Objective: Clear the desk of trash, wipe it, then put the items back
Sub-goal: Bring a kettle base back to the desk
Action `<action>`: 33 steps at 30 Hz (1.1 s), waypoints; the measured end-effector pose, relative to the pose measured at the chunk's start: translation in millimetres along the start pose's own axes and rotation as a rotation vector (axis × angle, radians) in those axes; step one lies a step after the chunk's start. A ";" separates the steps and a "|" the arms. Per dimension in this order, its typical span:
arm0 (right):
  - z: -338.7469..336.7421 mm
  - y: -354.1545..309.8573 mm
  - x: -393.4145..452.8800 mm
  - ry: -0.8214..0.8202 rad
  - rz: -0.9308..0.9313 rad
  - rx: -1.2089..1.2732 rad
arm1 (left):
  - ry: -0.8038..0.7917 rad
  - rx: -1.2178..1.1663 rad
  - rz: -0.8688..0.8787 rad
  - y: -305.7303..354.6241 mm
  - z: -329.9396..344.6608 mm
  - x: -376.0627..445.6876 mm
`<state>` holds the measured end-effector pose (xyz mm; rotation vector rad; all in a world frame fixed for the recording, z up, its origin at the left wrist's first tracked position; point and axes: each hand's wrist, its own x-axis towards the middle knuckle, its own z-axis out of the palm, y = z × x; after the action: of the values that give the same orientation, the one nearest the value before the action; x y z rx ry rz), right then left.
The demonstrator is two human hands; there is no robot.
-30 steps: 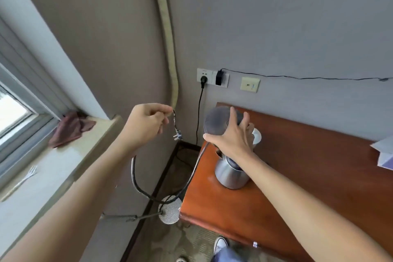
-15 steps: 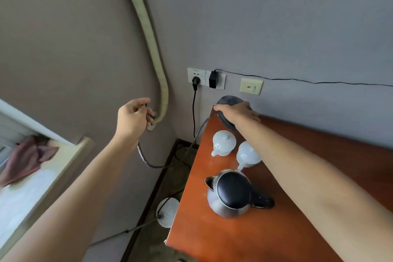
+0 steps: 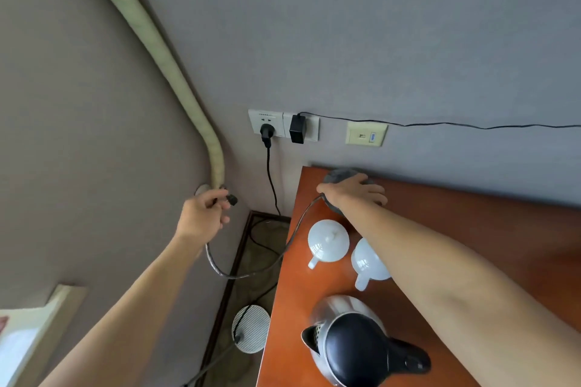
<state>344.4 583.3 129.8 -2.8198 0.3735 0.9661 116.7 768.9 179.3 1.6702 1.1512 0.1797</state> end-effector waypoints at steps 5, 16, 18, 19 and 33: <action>24.9 -8.6 10.1 -0.006 -0.004 -0.013 | -0.162 0.185 0.016 -11.3 29.0 24.0; 35.8 -7.5 31.5 0.014 -0.090 -0.022 | -0.172 0.929 0.304 13.3 69.0 69.4; 34.8 -4.5 33.6 0.020 -0.096 -0.017 | -0.236 1.023 0.268 16.3 80.0 71.8; 32.4 -2.2 33.8 0.026 -0.106 -0.005 | -0.244 1.049 0.265 15.1 84.8 73.3; -49.7 141.0 -55.0 0.045 -0.422 0.442 | -0.285 1.102 0.502 -1.8 99.7 68.4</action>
<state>292.5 448.0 195.8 -2.3783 -0.0131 0.6370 212.4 754.4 106.7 2.8206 0.5743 -0.4609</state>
